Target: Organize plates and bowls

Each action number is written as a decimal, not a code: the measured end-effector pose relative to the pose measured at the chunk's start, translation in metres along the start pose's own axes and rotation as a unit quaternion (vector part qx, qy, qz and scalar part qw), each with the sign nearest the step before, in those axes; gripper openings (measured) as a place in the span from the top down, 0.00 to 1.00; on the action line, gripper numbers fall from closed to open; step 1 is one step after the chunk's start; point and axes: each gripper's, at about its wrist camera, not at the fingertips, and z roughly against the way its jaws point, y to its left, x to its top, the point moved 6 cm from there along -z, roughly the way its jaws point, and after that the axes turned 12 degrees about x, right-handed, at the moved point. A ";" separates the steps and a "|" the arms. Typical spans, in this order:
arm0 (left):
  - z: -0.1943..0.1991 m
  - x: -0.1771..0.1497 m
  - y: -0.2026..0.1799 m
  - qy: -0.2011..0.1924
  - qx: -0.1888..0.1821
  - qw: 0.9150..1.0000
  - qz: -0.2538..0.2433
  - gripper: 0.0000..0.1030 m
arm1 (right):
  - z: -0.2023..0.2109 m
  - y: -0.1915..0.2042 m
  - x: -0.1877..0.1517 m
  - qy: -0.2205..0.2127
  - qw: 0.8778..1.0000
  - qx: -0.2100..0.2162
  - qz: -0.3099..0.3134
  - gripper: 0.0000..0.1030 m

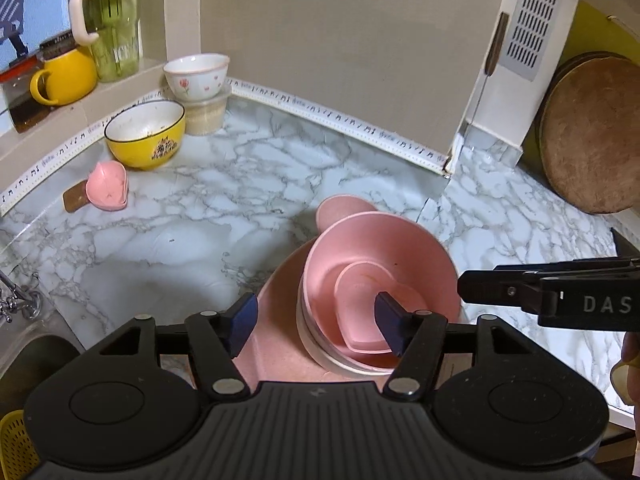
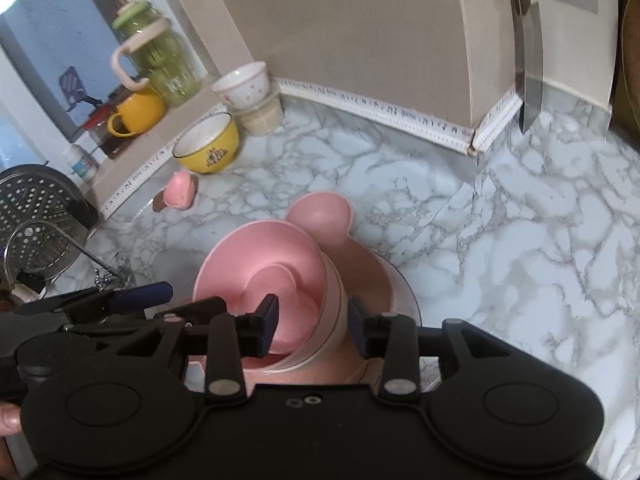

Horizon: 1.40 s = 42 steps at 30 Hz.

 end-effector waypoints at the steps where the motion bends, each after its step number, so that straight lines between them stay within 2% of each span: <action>1: 0.004 -0.001 -0.001 -0.004 -0.001 1.000 -0.001 0.38 | 0.004 0.002 -0.001 -0.007 1.000 0.000 0.009 0.56; 3: 0.010 -0.001 -0.002 -0.014 -0.002 1.000 -0.003 0.38 | 0.014 0.006 -0.002 -0.023 0.999 0.003 0.024 0.45; 8: 0.028 -0.002 -0.006 -0.044 -0.017 0.999 0.000 0.38 | 0.034 0.013 -0.006 -0.051 0.997 0.012 0.050 0.33; 11: 0.043 -0.003 -0.009 -0.079 -0.021 0.997 0.001 0.22 | 0.045 0.015 -0.009 -0.068 0.996 0.013 0.063 0.25; 17: 0.064 -0.007 -0.016 -0.116 -0.037 0.993 -0.001 0.21 | 0.063 0.018 -0.016 -0.095 0.992 0.016 0.087 0.16; 18: 0.066 -0.008 -0.017 -0.117 -0.039 0.992 -0.003 0.19 | 0.066 0.019 -0.018 -0.100 0.991 0.014 0.090 0.08; 20: 0.069 -0.012 -0.018 -0.118 -0.041 0.992 -0.002 0.13 | 0.072 0.019 -0.021 -0.117 0.988 0.009 0.098 0.01; 21: 0.070 -0.013 -0.018 -0.119 -0.042 0.992 -0.001 0.05 | 0.075 0.020 -0.023 -0.121 0.987 0.006 0.104 0.01; 23: 0.073 -0.015 -0.017 -0.125 -0.040 0.991 0.003 0.00 | 0.080 0.019 -0.027 -0.125 0.986 0.005 0.108 0.00; 29: 0.077 -0.020 -0.019 -0.125 -0.053 0.991 0.010 0.00 | 0.091 0.014 -0.033 -0.147 0.984 -0.005 0.105 0.00; 38: 0.084 -0.034 -0.025 -0.128 -0.054 0.990 0.017 0.00 | 0.101 0.008 -0.052 -0.168 0.982 -0.010 0.086 0.00; 42: 0.087 -0.041 -0.027 -0.128 -0.044 0.991 0.014 0.00 | 0.104 0.012 -0.062 -0.170 0.979 -0.014 0.113 0.00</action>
